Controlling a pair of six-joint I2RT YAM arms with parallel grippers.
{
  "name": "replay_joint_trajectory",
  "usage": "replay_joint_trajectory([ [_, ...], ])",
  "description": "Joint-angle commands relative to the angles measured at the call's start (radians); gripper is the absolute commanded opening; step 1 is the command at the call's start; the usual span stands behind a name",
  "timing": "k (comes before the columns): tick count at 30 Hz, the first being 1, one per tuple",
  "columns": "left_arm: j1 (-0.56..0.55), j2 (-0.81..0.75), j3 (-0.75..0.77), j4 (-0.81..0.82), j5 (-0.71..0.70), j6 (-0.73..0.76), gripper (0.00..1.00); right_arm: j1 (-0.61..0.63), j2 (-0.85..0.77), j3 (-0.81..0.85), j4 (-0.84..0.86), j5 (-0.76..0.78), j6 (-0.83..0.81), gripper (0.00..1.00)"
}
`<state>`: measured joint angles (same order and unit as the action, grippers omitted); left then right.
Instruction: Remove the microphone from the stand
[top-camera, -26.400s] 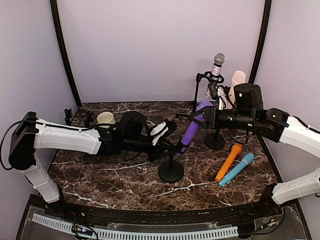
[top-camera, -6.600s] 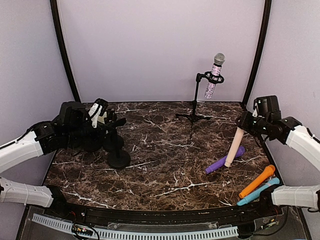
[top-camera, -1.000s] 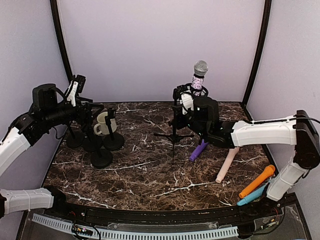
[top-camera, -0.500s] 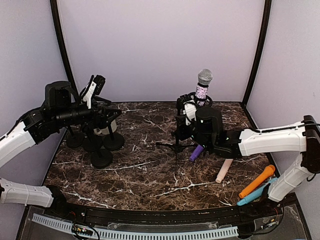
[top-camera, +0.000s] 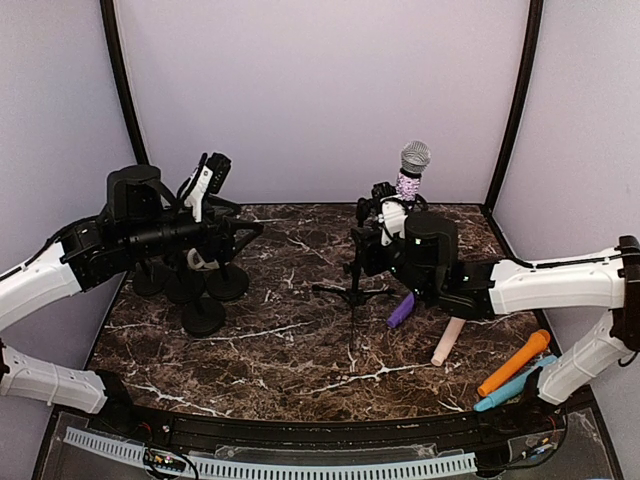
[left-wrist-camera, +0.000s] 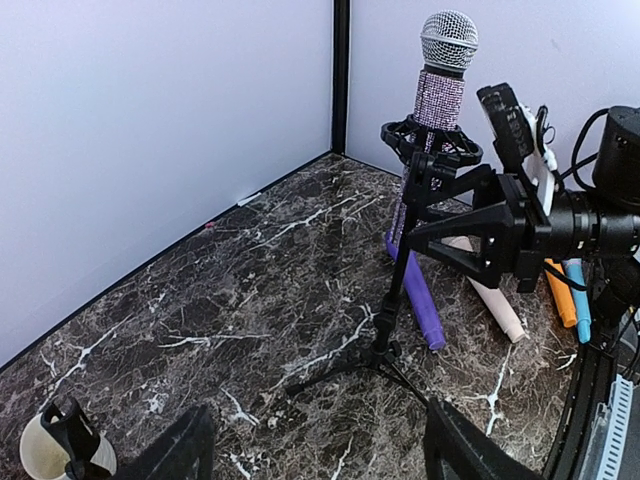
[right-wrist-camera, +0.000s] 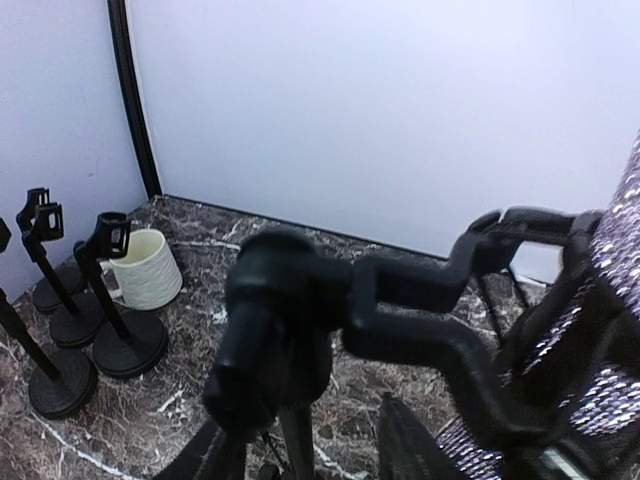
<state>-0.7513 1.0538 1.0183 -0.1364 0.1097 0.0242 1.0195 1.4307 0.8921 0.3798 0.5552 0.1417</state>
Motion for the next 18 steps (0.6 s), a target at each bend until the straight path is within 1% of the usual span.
replay_joint_trajectory([
  [1, -0.050, 0.024, -0.002, 0.082, -0.080, -0.019, 0.74, 0.011, -0.063, -0.028, 0.060, 0.009, 0.012, 0.53],
  [3, -0.077, 0.043, -0.010, 0.110, -0.094, -0.020, 0.74, 0.014, -0.086, -0.044, 0.054, 0.007, 0.011, 0.59],
  [4, -0.098, 0.059, -0.013, 0.117, -0.128, -0.020, 0.73, 0.014, -0.098, -0.053, 0.051, 0.005, 0.012, 0.61],
  [9, -0.174, 0.126, -0.043, 0.180, -0.212, -0.020, 0.72, 0.015, -0.188, -0.120, 0.016, 0.010, 0.060, 0.67],
  [12, -0.201, 0.176, -0.060, 0.224, -0.214, -0.020, 0.70, 0.016, -0.255, -0.178, -0.006, 0.033, 0.104, 0.68],
  [18, -0.223, 0.285, -0.047, 0.307, -0.186, -0.006, 0.65, 0.014, -0.374, -0.265, -0.058, 0.084, 0.182, 0.72],
])
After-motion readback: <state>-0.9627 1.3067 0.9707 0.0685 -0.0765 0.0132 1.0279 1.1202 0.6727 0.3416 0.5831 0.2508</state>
